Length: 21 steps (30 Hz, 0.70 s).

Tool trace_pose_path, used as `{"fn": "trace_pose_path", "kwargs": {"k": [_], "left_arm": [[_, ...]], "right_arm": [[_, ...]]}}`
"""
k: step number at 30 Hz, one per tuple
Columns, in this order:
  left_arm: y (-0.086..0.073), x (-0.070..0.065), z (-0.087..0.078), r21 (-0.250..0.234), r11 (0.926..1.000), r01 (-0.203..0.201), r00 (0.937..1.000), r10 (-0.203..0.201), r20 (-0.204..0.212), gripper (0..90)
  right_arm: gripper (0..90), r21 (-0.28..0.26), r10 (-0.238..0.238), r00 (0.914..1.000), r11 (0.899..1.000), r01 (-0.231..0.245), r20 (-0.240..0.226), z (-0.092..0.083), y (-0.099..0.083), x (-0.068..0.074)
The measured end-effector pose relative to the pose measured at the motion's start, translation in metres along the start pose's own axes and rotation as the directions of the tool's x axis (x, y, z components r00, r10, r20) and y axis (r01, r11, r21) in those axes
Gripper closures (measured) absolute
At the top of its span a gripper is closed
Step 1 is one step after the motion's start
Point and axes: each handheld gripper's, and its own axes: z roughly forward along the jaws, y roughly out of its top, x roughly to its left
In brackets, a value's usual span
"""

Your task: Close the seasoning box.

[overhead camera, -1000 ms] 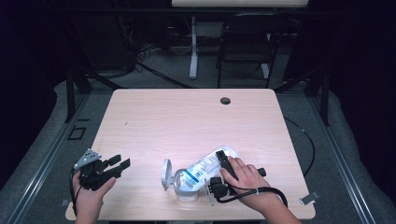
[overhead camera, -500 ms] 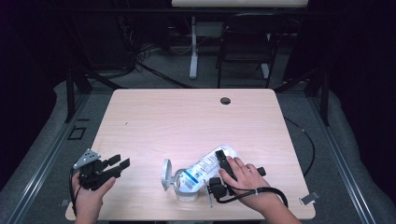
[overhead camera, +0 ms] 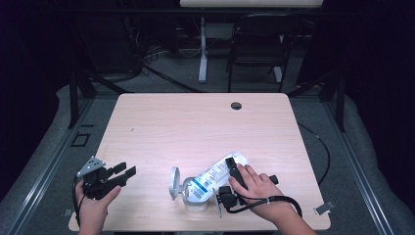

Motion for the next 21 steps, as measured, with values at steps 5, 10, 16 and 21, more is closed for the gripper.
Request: {"fn": "trace_pose_path", "kwargs": {"k": [5, 10, 16, 21], "left_arm": [[-0.0003, 0.0009, 0.0000, 0.001, 1.0000, 0.001, 1.0000, -0.001, 0.000, 51.0], [-0.0005, 0.0012, 0.0003, 0.003, 1.0000, -0.001, 1.0000, 0.001, -0.001, 51.0], [-0.0007, 0.0015, 0.0005, 0.003, 1.0000, 0.000, 1.0000, 0.000, -0.002, 51.0], [-0.0007, 0.0015, 0.0005, 0.004, 1.0000, 0.001, 1.0000, -0.001, -0.002, 51.0]], "right_arm": [[47.9, 0.007, 0.001, 1.0000, 1.000, -0.001, -0.006, 0.0001, 0.0010, -0.0002], [47.9, -0.005, -0.005, 1.0000, 1.000, 0.005, 0.005, 0.0010, 0.0009, 0.0003], [48.0, -0.003, -0.016, 0.9998, 1.000, 0.016, 0.012, 0.0010, 0.0013, 0.0000], [48.1, 0.015, -0.033, 0.9994, 0.999, 0.033, 0.014, -0.0007, 0.0023, -0.0014]]}}
